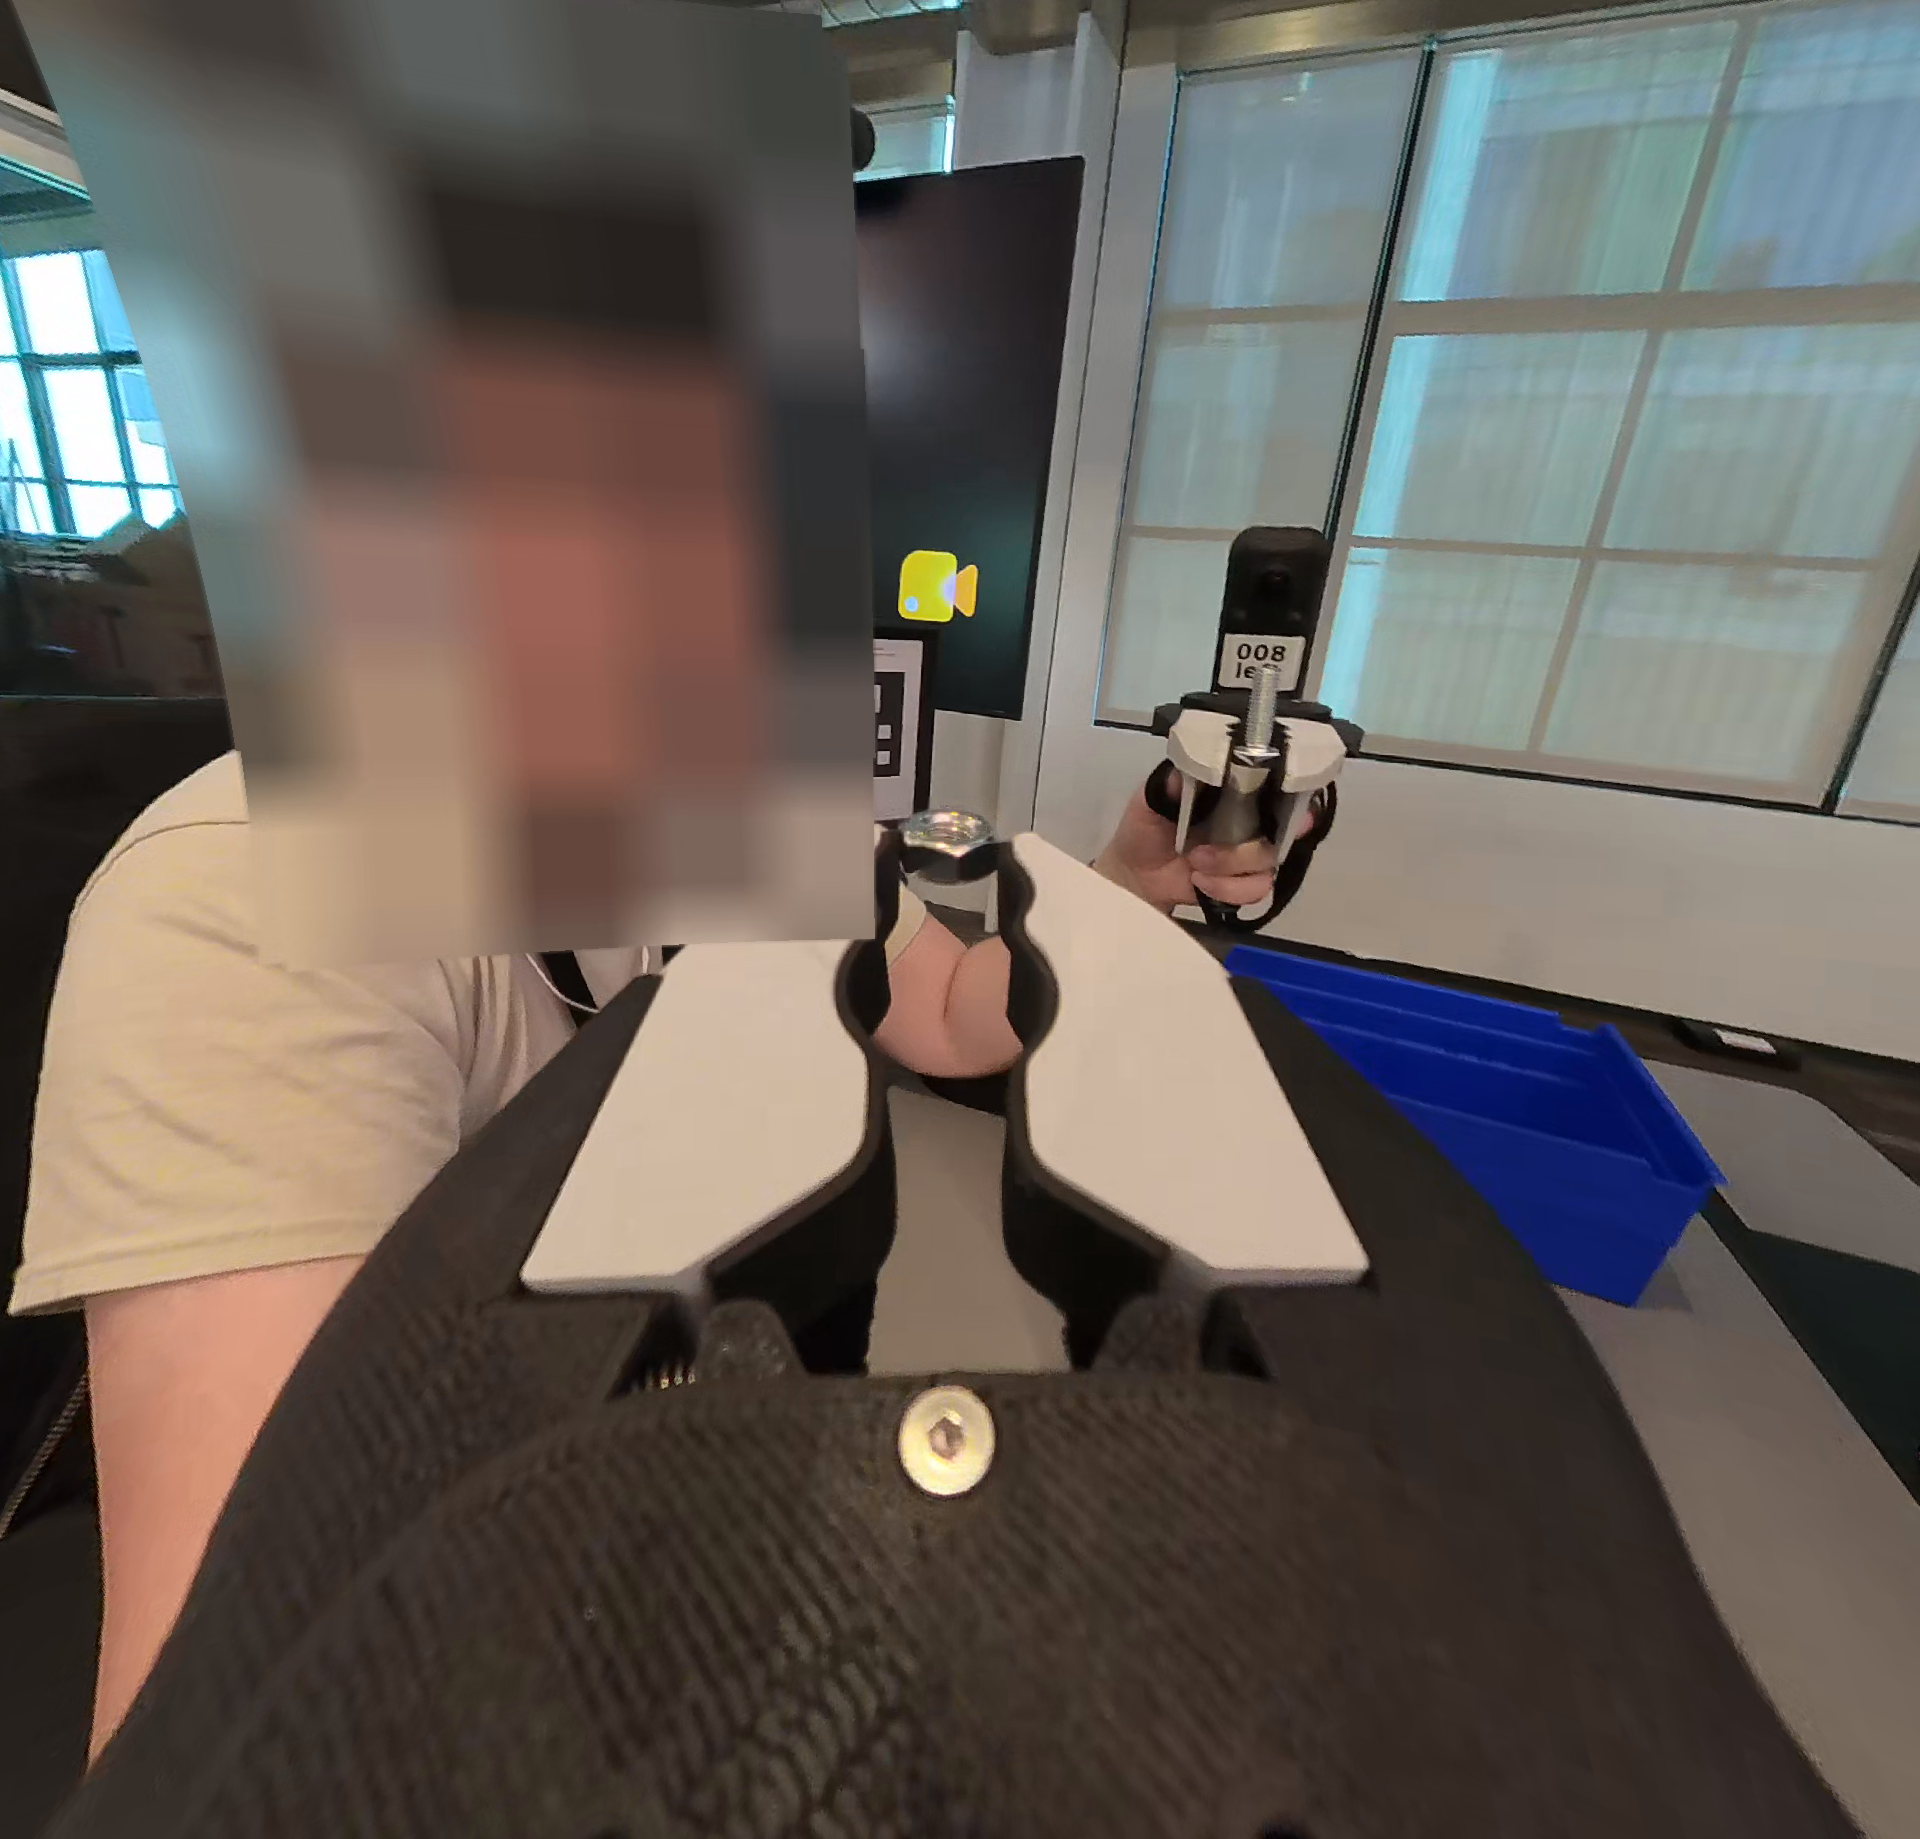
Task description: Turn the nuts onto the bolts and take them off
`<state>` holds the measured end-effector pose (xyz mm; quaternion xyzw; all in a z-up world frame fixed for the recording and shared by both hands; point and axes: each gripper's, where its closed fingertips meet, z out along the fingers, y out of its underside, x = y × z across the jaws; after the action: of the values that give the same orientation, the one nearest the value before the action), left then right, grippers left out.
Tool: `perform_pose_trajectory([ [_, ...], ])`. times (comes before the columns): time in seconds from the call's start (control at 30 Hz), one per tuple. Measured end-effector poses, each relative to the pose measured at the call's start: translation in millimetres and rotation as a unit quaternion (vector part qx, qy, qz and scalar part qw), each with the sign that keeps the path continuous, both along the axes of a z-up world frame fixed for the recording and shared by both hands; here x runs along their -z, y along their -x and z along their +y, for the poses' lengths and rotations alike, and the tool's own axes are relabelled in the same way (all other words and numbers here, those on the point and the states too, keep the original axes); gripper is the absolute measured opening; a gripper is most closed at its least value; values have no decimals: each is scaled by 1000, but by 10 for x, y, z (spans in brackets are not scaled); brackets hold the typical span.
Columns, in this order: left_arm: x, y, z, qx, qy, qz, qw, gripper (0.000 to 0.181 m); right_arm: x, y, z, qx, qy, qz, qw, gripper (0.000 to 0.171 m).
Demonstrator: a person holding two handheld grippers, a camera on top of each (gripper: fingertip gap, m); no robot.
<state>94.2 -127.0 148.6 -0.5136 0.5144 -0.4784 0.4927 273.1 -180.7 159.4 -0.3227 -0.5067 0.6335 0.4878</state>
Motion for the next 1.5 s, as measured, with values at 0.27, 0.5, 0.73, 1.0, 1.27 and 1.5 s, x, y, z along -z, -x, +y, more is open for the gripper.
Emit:
perform_pose_trajectory([
  [0.27,-23,34,-4,-6,-8,0,1000,18,1044,-69,706,273,-3,-288,918,19],
  [0.5,9,29,48,-9,1,1,1000,18,2060,-442,980,314,91,-495,805,19],
  [0.73,52,-14,33,-8,-2,12,1000,18,2691,-525,1067,283,120,-630,714,19],
  [1.0,-79,150,81,-23,-3,-13,1000,18,2995,-638,1119,275,123,-683,665,19],
  [1.27,-183,270,57,-25,-9,-30,999,18,3129,-715,1132,279,126,-694,651,19],
  [1.5,-180,258,31,-21,-12,-26,999,18,3131,-680,1151,282,127,-683,662,19],
])
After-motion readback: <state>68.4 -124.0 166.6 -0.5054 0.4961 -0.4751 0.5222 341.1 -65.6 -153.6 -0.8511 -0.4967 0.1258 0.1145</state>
